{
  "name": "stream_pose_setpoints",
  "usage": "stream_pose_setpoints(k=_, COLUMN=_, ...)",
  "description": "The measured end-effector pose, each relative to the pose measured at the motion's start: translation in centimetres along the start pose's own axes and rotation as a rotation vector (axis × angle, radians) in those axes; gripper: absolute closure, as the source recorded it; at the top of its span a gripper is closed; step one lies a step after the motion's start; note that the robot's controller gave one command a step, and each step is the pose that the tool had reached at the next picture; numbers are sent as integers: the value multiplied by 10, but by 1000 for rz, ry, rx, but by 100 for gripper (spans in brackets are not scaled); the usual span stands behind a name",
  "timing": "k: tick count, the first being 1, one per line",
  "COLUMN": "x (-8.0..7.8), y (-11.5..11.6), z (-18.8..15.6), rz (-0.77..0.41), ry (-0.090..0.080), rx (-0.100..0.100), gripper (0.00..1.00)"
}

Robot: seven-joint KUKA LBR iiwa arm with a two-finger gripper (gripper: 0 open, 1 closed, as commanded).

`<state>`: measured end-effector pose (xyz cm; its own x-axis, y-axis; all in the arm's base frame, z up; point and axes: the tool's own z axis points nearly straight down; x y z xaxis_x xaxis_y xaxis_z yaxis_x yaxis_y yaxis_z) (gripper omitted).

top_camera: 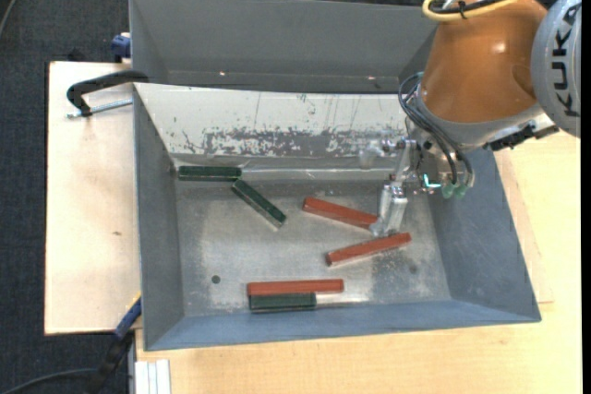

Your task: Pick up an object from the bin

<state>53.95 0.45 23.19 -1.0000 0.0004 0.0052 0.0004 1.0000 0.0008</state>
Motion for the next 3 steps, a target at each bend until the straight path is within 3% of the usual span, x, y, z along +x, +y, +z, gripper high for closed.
stream_pose_setpoints(k=1, x=-58, y=-3, z=165, rz=-33, ry=-1, rx=0, gripper=0)
stream_pose_setpoints(k=2, x=-59, y=-3, z=160, rz=-33, ry=-6, rx=0, gripper=100)
stream_pose_setpoints(k=3, x=-40, y=19, z=20, rz=-166, ry=-20, rx=0, gripper=100)
